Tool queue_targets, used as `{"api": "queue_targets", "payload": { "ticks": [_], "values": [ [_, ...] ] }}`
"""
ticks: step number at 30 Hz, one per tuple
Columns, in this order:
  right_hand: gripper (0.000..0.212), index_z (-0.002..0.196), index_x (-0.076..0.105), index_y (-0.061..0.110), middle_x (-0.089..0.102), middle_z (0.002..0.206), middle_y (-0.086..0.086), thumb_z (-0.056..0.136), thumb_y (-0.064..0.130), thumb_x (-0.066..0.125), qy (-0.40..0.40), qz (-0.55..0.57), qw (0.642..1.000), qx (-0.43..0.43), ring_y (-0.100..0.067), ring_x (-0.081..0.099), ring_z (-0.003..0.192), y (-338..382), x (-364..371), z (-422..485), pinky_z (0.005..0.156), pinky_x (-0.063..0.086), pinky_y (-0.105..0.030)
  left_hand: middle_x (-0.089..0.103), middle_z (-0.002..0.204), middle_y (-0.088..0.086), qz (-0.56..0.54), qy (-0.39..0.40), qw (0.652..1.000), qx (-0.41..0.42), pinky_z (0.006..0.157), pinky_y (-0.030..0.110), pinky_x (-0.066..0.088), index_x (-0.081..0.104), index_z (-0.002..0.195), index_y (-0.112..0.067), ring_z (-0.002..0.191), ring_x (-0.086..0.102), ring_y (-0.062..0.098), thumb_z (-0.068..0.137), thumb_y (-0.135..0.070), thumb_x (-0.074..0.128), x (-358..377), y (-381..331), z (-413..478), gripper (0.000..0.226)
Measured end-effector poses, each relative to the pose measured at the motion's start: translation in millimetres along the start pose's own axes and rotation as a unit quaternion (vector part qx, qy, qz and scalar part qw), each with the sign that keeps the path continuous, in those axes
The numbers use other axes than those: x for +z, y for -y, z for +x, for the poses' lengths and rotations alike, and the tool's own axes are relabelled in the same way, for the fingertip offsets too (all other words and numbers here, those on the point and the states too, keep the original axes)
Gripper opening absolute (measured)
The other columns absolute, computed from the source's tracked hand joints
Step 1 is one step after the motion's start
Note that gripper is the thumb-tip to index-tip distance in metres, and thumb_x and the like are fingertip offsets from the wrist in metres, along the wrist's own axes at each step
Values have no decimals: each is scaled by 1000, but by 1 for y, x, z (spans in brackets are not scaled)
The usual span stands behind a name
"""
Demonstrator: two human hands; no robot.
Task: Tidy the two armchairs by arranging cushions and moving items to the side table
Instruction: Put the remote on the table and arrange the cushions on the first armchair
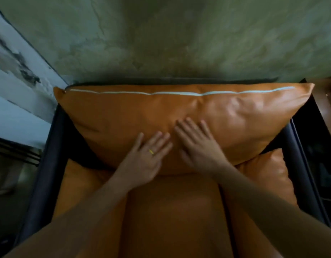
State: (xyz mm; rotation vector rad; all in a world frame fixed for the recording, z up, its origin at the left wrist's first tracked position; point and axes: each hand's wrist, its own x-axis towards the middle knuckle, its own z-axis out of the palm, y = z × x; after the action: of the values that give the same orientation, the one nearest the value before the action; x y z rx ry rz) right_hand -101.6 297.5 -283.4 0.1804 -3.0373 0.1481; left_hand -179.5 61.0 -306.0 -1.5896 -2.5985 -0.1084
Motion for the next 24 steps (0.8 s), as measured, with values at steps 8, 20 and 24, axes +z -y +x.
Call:
{"api": "queue_targets", "payload": {
  "ticks": [8, 20, 24],
  "values": [
    [65, 162, 10, 27, 5, 170, 9, 105, 49, 33, 3, -64, 998, 7, -16, 4, 156, -56, 50, -51, 125, -2, -38, 0, 169, -4, 95, 23, 995, -24, 122, 44, -1, 8, 161, -28, 155, 0, 17, 102, -51, 29, 41, 47, -16, 67],
    [64, 158, 23, 6, 26, 165, -10, 103, 25, 48, -64, 157, 914, 368, -25, 13, 155, -30, -14, -165, 125, 6, -47, 17, 166, 15, -209, 63, 974, -66, 119, 54, 27, 46, 147, -10, 154, 11, 34, 100, -8, 45, -17, -109, 27, 48],
    [61, 158, 23, 10, 29, 164, -7, 104, 24, 45, -81, 137, 869, 468, -22, 13, 155, -44, -27, -238, 127, 4, -46, 14, 168, 6, -267, 87, 958, 55, 120, 53, 20, 38, 153, -24, 155, 8, 27, 105, -22, 42, -11, -197, 99, 49]
  ]
}}
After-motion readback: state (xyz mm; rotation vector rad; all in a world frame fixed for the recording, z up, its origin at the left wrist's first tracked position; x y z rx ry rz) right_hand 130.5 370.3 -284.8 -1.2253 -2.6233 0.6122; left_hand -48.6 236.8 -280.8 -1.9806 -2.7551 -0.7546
